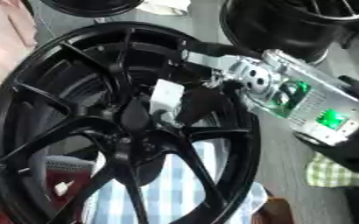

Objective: Pull the pin out of the wheel hub.

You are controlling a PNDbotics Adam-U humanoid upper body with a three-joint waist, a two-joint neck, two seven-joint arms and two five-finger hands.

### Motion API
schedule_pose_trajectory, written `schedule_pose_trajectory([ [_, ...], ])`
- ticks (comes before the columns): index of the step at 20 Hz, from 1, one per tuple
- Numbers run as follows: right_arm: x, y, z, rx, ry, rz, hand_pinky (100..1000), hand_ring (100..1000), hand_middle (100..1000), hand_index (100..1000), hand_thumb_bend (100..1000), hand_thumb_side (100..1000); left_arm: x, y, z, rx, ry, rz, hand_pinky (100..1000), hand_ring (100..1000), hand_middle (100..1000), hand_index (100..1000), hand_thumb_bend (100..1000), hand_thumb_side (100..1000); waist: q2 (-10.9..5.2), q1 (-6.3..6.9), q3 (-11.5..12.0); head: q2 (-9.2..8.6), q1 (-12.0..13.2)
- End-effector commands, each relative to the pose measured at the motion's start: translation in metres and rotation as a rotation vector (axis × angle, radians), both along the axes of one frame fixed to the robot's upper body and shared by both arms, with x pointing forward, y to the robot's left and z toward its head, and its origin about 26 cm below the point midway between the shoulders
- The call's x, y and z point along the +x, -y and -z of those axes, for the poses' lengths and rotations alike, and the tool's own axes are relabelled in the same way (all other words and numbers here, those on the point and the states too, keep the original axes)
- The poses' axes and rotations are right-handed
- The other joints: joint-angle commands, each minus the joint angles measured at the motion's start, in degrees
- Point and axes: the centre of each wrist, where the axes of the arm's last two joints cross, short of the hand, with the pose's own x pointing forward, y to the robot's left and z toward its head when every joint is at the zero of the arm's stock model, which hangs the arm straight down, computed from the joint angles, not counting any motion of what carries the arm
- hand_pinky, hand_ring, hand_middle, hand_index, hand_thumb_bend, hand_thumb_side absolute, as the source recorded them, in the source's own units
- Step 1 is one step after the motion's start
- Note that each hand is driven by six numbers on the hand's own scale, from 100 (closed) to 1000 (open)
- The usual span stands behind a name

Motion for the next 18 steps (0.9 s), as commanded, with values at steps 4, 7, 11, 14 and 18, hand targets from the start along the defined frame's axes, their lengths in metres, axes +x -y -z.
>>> schedule_pose_trajectory([
  [4, -0.0029, 0.0031, -0.0102, 0.001, 0.041, 0.020, 813, 828, 612, 744, 427, 276, -0.0025, 0.0019, -0.0073, 0.024, 0.024, 0.010, 772, 710, 617, 767, 171, 670, -1.21, 0.42, -0.21, -0.52, 0.15],
  [7, -0.0046, 0.0037, -0.0112, 0.000, 0.047, 0.021, 812, 826, 598, 743, 428, 281, -0.0026, 0.0020, -0.0072, 0.026, 0.024, 0.011, 772, 710, 617, 767, 172, 671, -1.37, 0.40, -0.32, -0.49, 0.14],
  [11, -0.0062, 0.0037, -0.0122, 0.000, 0.050, 0.023, 808, 823, 572, 731, 427, 287, -0.0026, 0.0020, -0.0065, 0.028, 0.021, 0.013, 773, 711, 618, 767, 168, 674, -1.45, 0.33, -0.41, -0.60, 0.10],
  [14, -0.0079, 0.0033, -0.0135, 0.003, 0.055, 0.022, 805, 819, 562, 724, 425, 284, -0.0026, 0.0021, -0.0067, 0.030, 0.022, 0.014, 773, 712, 618, 767, 167, 674, -1.49, 0.28, -0.45, -0.74, 0.14],
  [18, -0.0097, 0.0028, -0.0144, 0.006, 0.056, 0.022, 798, 812, 538, 707, 424, 281, -0.0025, 0.0022, -0.0063, 0.033, 0.021, 0.016, 774, 713, 619, 767, 164, 677, -1.49, 0.22, -0.48, -0.69, 0.36],
])
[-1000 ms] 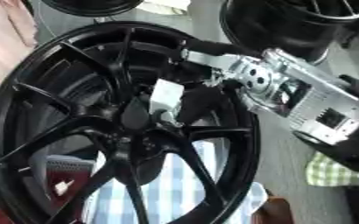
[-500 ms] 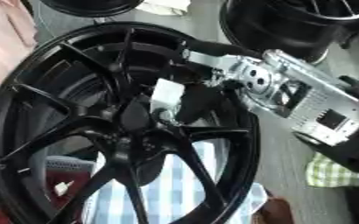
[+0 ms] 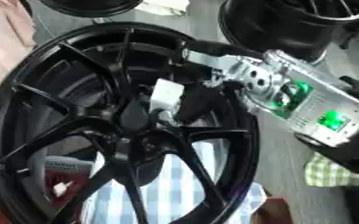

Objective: Pull the pin out of the wheel hub.

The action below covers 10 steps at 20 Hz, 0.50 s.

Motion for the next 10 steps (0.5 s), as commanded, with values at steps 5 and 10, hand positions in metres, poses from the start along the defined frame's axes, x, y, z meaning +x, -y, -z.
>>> schedule_pose_trajectory([
  [5, -0.0048, 0.0043, -0.0115, 0.000, 0.027, 0.023, 783, 797, 501, 668, 414, 270, -0.0028, 0.0013, -0.0069, 0.025, 0.024, 0.010, 774, 714, 619, 768, 161, 679, -1.39, 0.43, -0.15, -0.79, 0.26],
  [10, -0.0047, 0.0046, -0.0111, 0.002, 0.022, 0.031, 769, 781, 477, 640, 394, 246, -0.0028, 0.0013, -0.0067, 0.026, 0.023, 0.012, 775, 715, 620, 768, 159, 682, -1.47, 0.43, -0.22, -0.87, 0.38],
])
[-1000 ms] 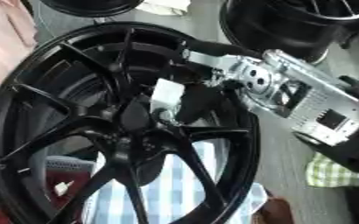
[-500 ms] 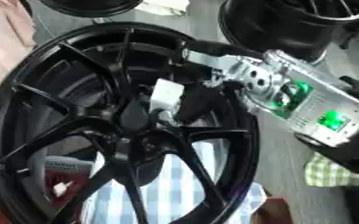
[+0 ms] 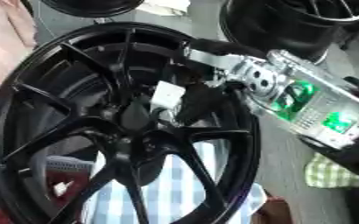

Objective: Pull the pin out of the wheel hub.

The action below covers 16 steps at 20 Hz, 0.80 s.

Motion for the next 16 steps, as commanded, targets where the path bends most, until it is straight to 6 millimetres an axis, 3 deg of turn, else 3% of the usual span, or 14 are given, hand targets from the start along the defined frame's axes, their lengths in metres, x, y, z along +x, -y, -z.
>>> schedule_pose_trajectory([
  [1, -0.0030, 0.0052, -0.0107, -0.002, 0.020, 0.023, 767, 776, 472, 633, 388, 239, -0.0028, 0.0014, -0.0068, 0.018, 0.022, 0.009, 775, 716, 620, 768, 158, 682, -1.49, 0.44, -0.12, -0.71, 0.10],
  [7, -0.0034, 0.0048, -0.0109, 0.004, 0.014, 0.029, 750, 745, 445, 593, 356, 191, -0.0028, 0.0013, -0.0066, 0.018, 0.023, 0.010, 776, 717, 622, 768, 156, 684, -1.62, 0.48, -0.19, -0.71, 0.11],
  [12, -0.0029, 0.0048, -0.0109, 0.011, 0.008, 0.036, 735, 710, 423, 564, 280, 100, -0.0028, 0.0014, -0.0064, 0.018, 0.022, 0.012, 777, 718, 622, 768, 153, 686, -1.66, 0.48, -0.22, -0.61, 0.14],
  [16, -0.0040, 0.0040, -0.0126, 0.028, 0.009, 0.037, 728, 673, 401, 537, 205, 100, -0.0028, 0.0014, -0.0065, 0.017, 0.022, 0.014, 777, 719, 623, 768, 152, 688, -1.74, 0.46, -0.27, -0.55, 0.07],
])
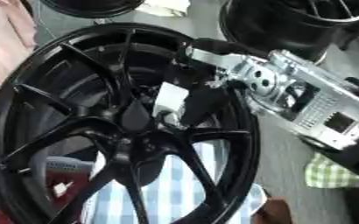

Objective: Pull the pin out of the wheel hub.

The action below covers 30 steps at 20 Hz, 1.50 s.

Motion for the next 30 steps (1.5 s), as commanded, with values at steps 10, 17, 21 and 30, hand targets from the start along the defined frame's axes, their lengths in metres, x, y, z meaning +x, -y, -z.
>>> schedule_pose_trajectory([
  [10, -0.010, 0.002, -0.017, 0.060, 0.031, 0.008, 699, 610, 329, 454, 100, 100, -0.003, 0.001, -0.007, 0.020, 0.018, 0.011, 778, 722, 624, 769, 149, 691, -1.88, 0.30, -0.23, -0.33, -0.11],
  [17, -0.017, -0.001, -0.025, 0.091, 0.059, -0.009, 687, 586, 286, 410, 100, 100, -0.003, 0.000, -0.007, 0.024, 0.017, 0.010, 779, 724, 624, 769, 149, 690, -2.50, 0.07, -0.44, -0.22, -0.04],
  [21, -0.017, 0.001, -0.029, 0.097, 0.082, -0.007, 683, 579, 283, 406, 102, 100, -0.004, -0.001, -0.007, 0.025, 0.013, 0.007, 779, 724, 624, 769, 148, 690, -3.05, -0.13, -0.75, -0.06, 0.21],
  [30, -0.016, 0.015, -0.041, 0.148, 0.155, 0.011, 687, 566, 277, 391, 100, 100, -0.004, -0.002, -0.007, 0.023, 0.010, 0.004, 779, 725, 623, 768, 151, 688, -3.92, -0.52, -0.98, -0.22, 0.74],
])
